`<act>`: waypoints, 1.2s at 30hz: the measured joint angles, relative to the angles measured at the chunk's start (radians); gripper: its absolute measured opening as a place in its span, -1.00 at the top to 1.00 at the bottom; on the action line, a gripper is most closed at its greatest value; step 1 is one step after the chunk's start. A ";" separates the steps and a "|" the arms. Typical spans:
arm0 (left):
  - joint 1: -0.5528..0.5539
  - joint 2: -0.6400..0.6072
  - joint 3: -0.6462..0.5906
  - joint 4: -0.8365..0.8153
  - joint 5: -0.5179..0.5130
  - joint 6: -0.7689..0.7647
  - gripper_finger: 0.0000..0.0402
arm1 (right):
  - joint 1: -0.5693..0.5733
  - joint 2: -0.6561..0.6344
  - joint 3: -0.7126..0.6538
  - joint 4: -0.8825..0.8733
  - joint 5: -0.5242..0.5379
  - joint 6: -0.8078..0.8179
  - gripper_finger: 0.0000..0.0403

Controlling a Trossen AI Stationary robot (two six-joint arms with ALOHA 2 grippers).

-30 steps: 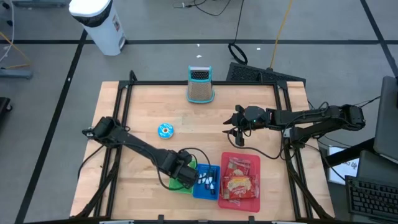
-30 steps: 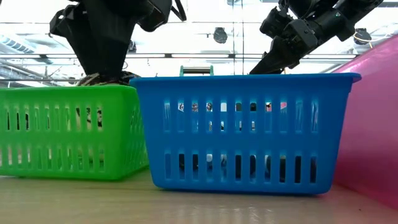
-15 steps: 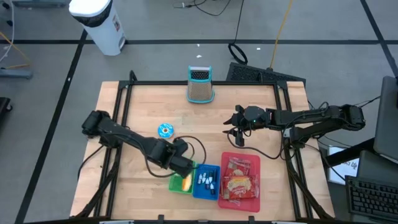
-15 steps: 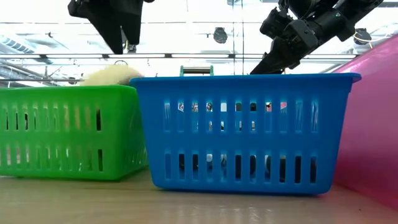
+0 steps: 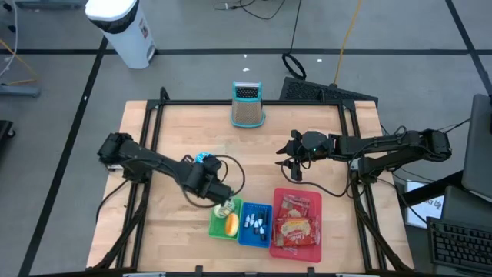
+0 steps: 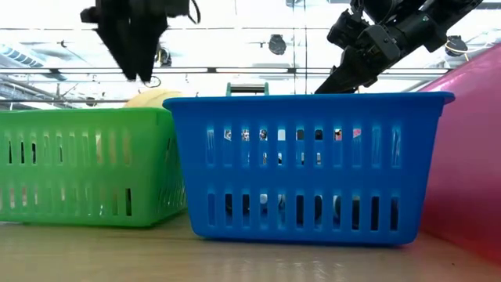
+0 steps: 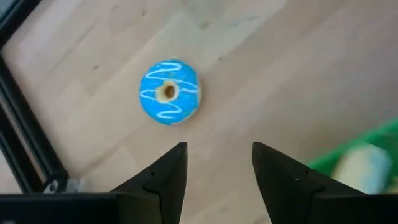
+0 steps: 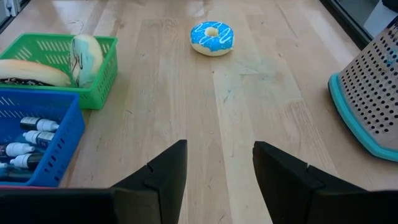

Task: Pick & Place Food Item
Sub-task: Put the blue doughnut into the green bin

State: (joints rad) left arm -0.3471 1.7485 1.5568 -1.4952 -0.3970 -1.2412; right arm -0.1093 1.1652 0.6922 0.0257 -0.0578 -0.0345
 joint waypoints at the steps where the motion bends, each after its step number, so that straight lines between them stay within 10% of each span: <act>1: 0.013 0.000 -0.019 0.000 0.010 0.007 0.09 | 0.000 0.000 0.000 0.000 0.000 0.000 0.15; 13: 0.214 -0.067 -0.342 0.220 0.071 0.176 -0.34 | 0.000 0.000 0.000 0.000 0.000 0.000 0.15; 23: 0.404 -0.397 -0.736 0.632 0.117 0.271 -0.23 | 0.000 0.000 0.000 0.008 0.001 -0.003 0.15; 36: 0.565 -0.427 -0.997 1.103 0.270 0.404 -0.20 | 0.000 0.000 0.000 0.018 0.003 0.003 0.15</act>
State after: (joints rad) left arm 0.2178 1.3216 0.5597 -0.3926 -0.1268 -0.8370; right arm -0.1093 1.1652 0.6922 0.0439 -0.0544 -0.0311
